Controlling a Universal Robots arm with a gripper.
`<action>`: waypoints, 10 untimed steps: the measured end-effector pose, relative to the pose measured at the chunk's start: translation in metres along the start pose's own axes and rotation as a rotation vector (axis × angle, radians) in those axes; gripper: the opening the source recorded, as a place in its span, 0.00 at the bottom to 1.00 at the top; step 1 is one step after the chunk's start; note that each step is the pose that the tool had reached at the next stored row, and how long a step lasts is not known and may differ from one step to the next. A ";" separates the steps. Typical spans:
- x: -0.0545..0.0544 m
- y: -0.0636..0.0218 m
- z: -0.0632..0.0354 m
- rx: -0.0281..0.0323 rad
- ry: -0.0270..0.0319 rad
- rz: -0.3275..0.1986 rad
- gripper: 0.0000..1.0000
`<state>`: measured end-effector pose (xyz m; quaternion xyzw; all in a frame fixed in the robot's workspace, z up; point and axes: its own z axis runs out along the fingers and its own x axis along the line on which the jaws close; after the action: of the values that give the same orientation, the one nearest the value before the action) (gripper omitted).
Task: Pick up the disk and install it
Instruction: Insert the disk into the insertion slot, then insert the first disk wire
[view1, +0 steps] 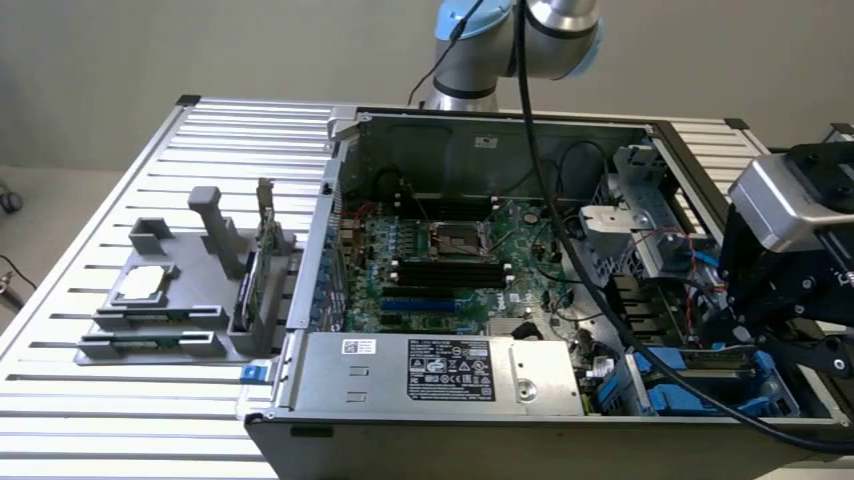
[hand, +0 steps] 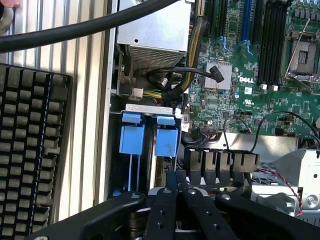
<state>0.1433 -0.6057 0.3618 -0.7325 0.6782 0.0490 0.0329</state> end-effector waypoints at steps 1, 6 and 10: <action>0.000 0.0000 0.0000 0.0000 0.0000 0.000 0.11; 0.000 0.0000 -0.0001 0.0000 0.0001 0.000 0.11; 0.000 0.0000 -0.0001 0.0000 0.0002 0.000 0.11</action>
<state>0.1433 -0.6057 0.3619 -0.7325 0.6782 0.0490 0.0329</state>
